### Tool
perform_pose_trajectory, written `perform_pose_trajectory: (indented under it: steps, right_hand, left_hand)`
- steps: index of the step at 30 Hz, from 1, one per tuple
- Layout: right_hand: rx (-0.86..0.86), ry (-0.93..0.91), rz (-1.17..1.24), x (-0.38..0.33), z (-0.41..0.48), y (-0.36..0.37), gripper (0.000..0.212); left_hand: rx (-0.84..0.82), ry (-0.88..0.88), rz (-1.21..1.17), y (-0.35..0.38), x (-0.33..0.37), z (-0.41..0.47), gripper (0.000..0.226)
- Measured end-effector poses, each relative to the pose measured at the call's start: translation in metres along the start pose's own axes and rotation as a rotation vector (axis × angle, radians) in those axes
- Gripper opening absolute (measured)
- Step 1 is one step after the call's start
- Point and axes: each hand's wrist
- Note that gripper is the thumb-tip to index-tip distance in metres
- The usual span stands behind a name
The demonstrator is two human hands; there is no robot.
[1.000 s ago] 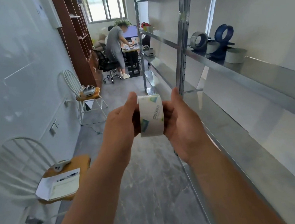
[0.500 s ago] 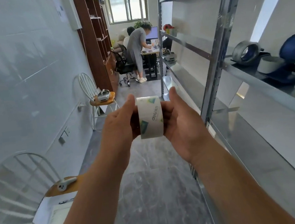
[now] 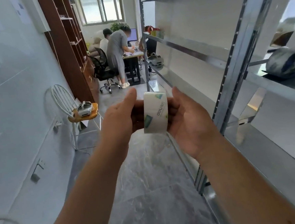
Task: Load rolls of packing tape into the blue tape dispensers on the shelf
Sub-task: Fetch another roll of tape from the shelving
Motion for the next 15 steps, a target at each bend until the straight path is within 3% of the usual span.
perform_pose_trajectory:
  steps: [8,15]
  right_hand:
    - [0.178,-0.093,0.037,-0.009,0.061,-0.031,0.050]
    - [0.299,-0.244,0.048,-0.035,0.097,-0.093,0.044]
  left_hand:
    - [-0.240,-0.016,-0.017,0.038,-0.007,0.090,0.048]
    - [-0.481,0.000,-0.052,0.112,-0.021,0.145,0.016]
Point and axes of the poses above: each hand's wrist, its own z-axis towards the middle knuckle, its own y-axis out of the palm, x = y × z, and after that the axes turned 2 degrees about -y, right-handed
